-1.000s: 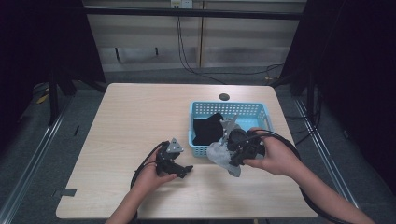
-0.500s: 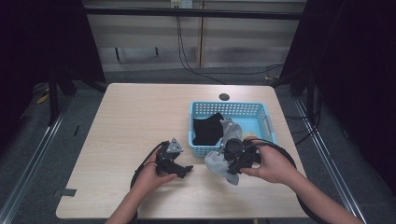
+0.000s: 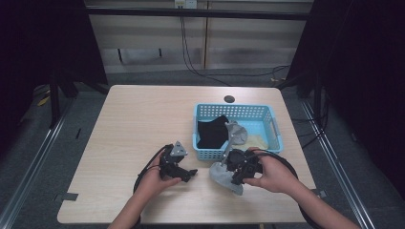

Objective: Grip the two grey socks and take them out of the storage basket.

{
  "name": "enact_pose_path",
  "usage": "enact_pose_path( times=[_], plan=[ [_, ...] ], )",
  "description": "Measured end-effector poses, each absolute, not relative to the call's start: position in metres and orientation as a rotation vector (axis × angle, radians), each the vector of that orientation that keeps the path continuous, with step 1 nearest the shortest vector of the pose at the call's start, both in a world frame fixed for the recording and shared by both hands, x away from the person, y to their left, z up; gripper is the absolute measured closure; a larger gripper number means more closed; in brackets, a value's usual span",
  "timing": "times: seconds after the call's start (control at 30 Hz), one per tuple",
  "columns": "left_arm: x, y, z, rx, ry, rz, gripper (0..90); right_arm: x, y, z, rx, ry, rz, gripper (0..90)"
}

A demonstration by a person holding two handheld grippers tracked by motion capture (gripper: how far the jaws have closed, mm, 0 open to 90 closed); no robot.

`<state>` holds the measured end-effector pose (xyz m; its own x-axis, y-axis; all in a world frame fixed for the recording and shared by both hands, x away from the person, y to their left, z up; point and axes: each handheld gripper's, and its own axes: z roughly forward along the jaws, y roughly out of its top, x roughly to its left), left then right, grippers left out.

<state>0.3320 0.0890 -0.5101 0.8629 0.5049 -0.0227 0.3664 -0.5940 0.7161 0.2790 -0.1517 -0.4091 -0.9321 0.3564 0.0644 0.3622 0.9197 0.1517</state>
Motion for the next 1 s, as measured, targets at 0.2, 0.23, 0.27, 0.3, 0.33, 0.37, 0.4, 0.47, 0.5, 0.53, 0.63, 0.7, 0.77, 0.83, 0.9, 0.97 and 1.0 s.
enact_pose_path(
  times=[0.2, 0.23, 0.27, 0.3, 0.33, 0.37, 0.4, 0.47, 0.5, 0.53, 0.63, 0.7, 0.77, 0.83, 0.9, 0.97, 1.0],
  plan=[
    [0.332, 0.089, -0.510, 2.269, 0.628, 0.234, 9.7, 0.280, -0.151, -0.417, -0.570, -3.042, -0.241, 81.6],
    [0.332, 0.089, -0.510, 2.269, 0.628, 0.234, 9.7, 0.280, -0.151, -0.417, -0.572, -3.040, -0.241, 81.1],
    [0.332, 0.089, -0.510, 2.269, 0.628, 0.234, 9.7, 0.280, -0.151, -0.419, -0.580, -3.039, -0.235, 79.9],
    [0.332, 0.089, -0.510, 2.269, 0.628, 0.234, 9.7, 0.281, -0.151, -0.419, -0.577, -3.039, -0.241, 78.3],
    [0.332, 0.089, -0.510, 2.269, 0.628, 0.234, 9.7, 0.281, -0.151, -0.419, -0.593, -3.032, -0.249, 76.0],
    [0.332, 0.089, -0.510, 2.269, 0.628, 0.234, 9.7, 0.281, -0.151, -0.418, -0.594, -3.026, -0.263, 74.1],
    [0.332, 0.089, -0.510, 2.269, 0.629, 0.234, 9.7, 0.281, -0.151, -0.417, -0.609, -3.017, -0.271, 72.1],
    [0.332, 0.089, -0.510, 2.269, 0.628, 0.234, 9.7, 0.282, -0.152, -0.412, -0.622, -3.018, -0.286, 70.1],
    [0.332, 0.089, -0.510, 2.269, 0.628, 0.234, 9.7, 0.282, -0.152, -0.409, -0.625, -3.017, -0.295, 68.3],
    [0.332, 0.089, -0.510, 2.269, 0.628, 0.234, 9.7, 0.282, -0.152, -0.409, -0.625, -3.017, -0.295, 68.3],
    [0.332, 0.089, -0.510, 2.263, 0.634, 0.233, 9.7, 0.289, -0.158, -0.392, -0.663, -3.017, -0.356, 63.3],
    [0.331, 0.089, -0.510, 2.262, 0.636, 0.232, 9.7, 0.292, -0.160, -0.385, -0.705, -3.005, -0.382, 60.9],
    [0.332, 0.089, -0.510, 2.263, 0.634, 0.233, 9.7, 0.300, -0.163, -0.378, -0.742, -3.000, -0.399, 58.7],
    [0.332, 0.089, -0.510, 2.263, 0.634, 0.233, 9.7, 0.309, -0.166, -0.373, -0.777, -2.991, -0.408, 58.0],
    [0.332, 0.089, -0.510, 2.263, 0.634, 0.233, 9.7, 0.318, -0.168, -0.368, -0.816, -2.995, -0.422, 55.9],
    [0.332, 0.089, -0.510, 2.263, 0.634, 0.233, 9.7, 0.328, -0.170, -0.363, -0.855, -2.998, -0.438, 54.2],
    [0.332, 0.089, -0.510, 2.262, 0.634, 0.233, 9.7, 0.334, -0.171, -0.362, -0.880, -3.005, -0.448, 53.1]
  ],
)
